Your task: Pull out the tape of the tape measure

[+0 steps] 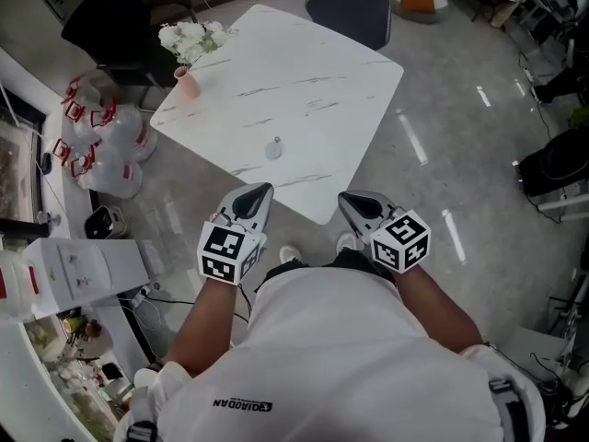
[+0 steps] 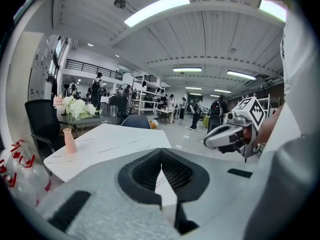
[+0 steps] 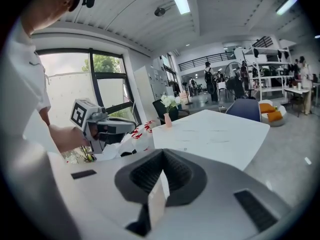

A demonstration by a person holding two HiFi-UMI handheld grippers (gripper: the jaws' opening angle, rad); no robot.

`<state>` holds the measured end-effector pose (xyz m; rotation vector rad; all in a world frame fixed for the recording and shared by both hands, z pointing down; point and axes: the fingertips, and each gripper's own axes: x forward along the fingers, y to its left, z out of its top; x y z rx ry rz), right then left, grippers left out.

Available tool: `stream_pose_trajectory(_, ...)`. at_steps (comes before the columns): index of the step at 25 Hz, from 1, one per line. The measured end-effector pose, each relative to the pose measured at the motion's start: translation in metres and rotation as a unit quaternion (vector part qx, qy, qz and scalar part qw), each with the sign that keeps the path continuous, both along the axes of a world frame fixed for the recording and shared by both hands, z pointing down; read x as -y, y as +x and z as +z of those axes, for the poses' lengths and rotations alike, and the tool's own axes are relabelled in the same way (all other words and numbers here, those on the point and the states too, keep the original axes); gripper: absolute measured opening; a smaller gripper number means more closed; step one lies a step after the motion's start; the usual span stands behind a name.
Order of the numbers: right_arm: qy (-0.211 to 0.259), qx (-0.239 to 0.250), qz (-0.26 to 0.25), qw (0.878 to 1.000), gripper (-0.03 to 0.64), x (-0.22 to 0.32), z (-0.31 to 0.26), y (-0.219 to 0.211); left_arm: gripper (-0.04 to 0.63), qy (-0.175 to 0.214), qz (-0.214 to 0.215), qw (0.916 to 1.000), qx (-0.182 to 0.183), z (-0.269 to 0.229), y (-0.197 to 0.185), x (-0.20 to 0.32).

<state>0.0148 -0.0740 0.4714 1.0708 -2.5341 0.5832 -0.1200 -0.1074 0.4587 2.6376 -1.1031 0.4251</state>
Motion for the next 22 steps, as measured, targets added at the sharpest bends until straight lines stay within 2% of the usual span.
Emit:
stream_pose_trajectory(5, -0.002, -0.002, -0.001, 1.0, 0.006, 0.006, -0.002, -0.009, 0.009, -0.005, 0.0, 0.9999, -0.01, 0.002, -0.005, 0.005)
stream_pose_trajectory(13, 0.026, 0.003, -0.011, 1.0, 0.005, 0.029, -0.013, -0.018, 0.009, 0.004, -0.01, 0.9999, 0.006, 0.005, -0.011, 0.012)
stream_pose_trajectory(22, 0.034, 0.021, -0.023, 0.999, 0.006, 0.061, -0.011, -0.016, 0.009, 0.009, -0.028, 0.9994, 0.017, 0.005, -0.006, 0.037)
